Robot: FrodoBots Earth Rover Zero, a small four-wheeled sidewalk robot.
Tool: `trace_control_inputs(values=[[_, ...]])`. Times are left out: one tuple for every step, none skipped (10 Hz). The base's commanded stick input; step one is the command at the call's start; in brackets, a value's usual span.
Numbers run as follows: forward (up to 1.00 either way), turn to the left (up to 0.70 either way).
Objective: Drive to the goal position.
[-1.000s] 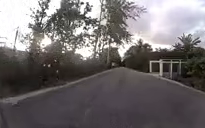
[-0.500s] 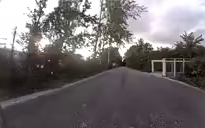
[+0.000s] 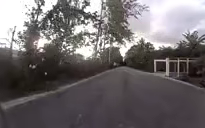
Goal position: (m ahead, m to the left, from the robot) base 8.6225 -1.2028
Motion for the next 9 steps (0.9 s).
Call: trace_control_inputs(values=[[0.70, 0.00], [0.70, 0.00], [0.70, 0.00], [0.70, 0.00], [0.70, 0.00], [0.70, 0.00], [0.70, 0.00], [0.70, 0.00], [0.70, 0.00]])
